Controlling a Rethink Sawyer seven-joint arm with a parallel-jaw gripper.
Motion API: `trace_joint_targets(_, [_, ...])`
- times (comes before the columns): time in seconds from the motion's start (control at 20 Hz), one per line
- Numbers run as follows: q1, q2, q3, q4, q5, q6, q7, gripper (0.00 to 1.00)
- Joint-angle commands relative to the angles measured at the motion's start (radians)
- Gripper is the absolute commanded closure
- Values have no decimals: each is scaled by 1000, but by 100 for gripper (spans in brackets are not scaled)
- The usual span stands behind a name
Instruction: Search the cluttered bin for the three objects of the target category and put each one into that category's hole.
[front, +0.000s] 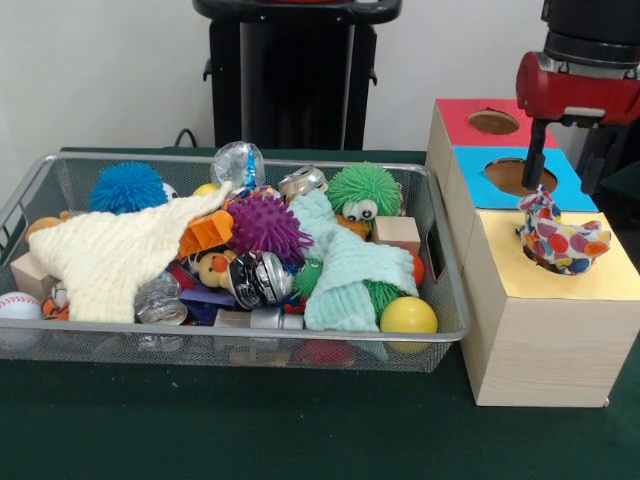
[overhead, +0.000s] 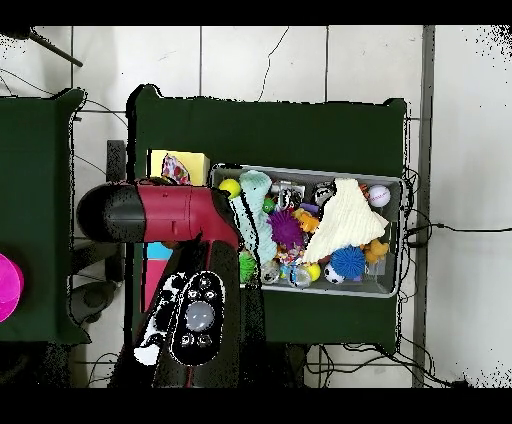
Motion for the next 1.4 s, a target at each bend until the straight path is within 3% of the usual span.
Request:
trace_joint_targets(0.05, [-23, -16, 82, 86, 49, 178, 163, 0])
trace_joint_targets(0.55, [-26, -57, 82, 90, 41, 210, 123, 0])
trace_joint_targets(0.6, [-28, -55, 83, 88, 28, 200, 110, 100])
trace_joint_targets(0.8, [-24, -28, 70, 49, -39, 117, 56, 100])
trace_joint_targets(1.1, [-12, -22, 52, 62, -79, -6, 80, 100])
trace_joint_targets(1.4, [-10, 0, 44, 70, -101, -58, 105, 100])
